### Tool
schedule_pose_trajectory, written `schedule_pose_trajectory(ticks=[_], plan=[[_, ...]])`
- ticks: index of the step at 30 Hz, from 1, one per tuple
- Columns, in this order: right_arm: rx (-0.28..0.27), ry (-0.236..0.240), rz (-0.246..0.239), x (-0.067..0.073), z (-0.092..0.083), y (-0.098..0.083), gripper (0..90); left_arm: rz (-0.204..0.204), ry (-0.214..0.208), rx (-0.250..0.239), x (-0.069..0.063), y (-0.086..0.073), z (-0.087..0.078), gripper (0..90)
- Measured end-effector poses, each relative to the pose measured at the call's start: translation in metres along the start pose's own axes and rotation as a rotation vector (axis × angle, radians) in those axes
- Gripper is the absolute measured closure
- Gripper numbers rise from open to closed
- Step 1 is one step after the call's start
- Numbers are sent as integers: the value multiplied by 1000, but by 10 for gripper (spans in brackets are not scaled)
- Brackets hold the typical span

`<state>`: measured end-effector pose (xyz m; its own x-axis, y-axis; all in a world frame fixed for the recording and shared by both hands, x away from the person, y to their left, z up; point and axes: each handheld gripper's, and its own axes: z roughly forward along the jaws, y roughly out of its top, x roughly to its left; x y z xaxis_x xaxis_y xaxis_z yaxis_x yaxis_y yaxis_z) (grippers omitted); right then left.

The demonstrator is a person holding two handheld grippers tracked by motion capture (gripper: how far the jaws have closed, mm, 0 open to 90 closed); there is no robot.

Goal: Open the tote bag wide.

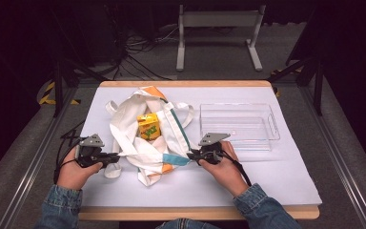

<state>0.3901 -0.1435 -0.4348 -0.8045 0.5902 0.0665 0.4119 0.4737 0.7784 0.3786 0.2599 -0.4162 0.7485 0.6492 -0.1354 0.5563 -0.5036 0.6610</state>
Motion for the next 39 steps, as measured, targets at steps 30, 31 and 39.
schedule_pose_trajectory(ticks=[30, 31, 39], plan=[[-226, -62, -14, -1, -63, 45, 547, -74, 129, -309, 7, 18, -76, 380], [-237, -63, -18, -1, -64, 49, 545, -80, 142, -321, 8, 20, -76, 366], [-300, -53, -22, 0, -62, 75, 507, -23, 180, -386, 10, 40, -74, 284]])
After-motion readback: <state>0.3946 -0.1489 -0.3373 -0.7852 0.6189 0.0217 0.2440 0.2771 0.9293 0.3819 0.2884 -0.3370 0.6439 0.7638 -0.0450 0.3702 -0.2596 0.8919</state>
